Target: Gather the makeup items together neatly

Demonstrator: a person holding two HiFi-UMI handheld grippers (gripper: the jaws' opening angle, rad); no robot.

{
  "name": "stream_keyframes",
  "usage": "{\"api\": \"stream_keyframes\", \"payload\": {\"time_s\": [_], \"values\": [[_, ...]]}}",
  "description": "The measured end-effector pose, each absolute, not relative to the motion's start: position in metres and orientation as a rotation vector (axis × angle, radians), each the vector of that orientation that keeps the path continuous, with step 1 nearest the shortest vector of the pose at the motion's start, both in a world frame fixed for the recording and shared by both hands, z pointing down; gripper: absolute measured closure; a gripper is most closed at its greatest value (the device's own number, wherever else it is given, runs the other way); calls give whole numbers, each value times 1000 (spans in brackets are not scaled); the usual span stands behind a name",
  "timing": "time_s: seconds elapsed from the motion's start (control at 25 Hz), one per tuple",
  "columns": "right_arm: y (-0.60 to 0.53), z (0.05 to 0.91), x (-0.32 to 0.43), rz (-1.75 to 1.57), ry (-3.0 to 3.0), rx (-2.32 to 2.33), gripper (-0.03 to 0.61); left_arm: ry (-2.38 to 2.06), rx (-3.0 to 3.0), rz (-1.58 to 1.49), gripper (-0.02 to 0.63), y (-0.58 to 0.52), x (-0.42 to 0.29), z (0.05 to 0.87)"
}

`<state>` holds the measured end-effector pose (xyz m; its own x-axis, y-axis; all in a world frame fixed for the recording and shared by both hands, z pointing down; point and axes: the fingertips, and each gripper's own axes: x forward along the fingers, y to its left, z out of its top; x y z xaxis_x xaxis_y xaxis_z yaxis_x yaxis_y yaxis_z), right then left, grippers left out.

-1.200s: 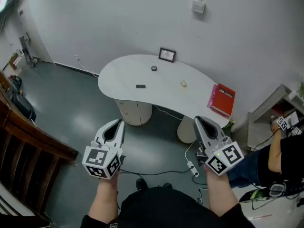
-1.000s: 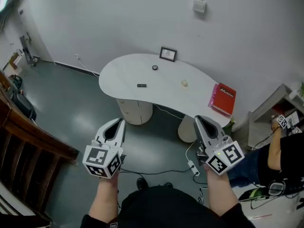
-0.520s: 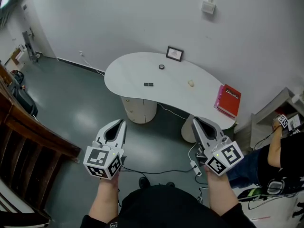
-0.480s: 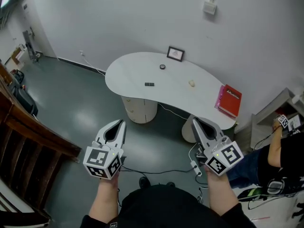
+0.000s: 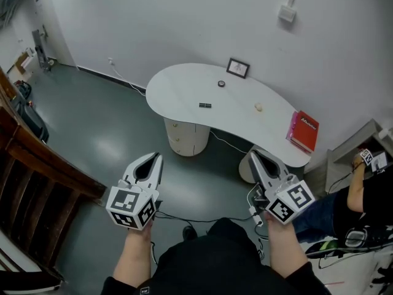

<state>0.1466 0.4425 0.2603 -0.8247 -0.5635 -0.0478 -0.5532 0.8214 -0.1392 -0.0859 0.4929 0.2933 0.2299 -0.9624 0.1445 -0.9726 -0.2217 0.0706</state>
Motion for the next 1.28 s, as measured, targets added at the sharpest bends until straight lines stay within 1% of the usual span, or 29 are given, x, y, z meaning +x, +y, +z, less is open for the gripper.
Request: {"api": "stream_keyframes", "payload": {"time_s": [0.28, 0.56, 0.84, 1.28], "values": [[424, 263, 130, -211, 2929, -889, 543, -1826, 2338, 96, 591, 475, -92, 303], [380, 273, 125, -276, 2914, -859, 543, -1832, 2317, 138, 591, 437, -96, 308], [303, 287, 127, -346, 2910, -835, 543, -1814, 2295, 171, 591, 365, -91, 318], [183, 300, 149, -444, 2894, -794, 543, -1810, 2270, 201, 591, 249, -66, 318]]}}
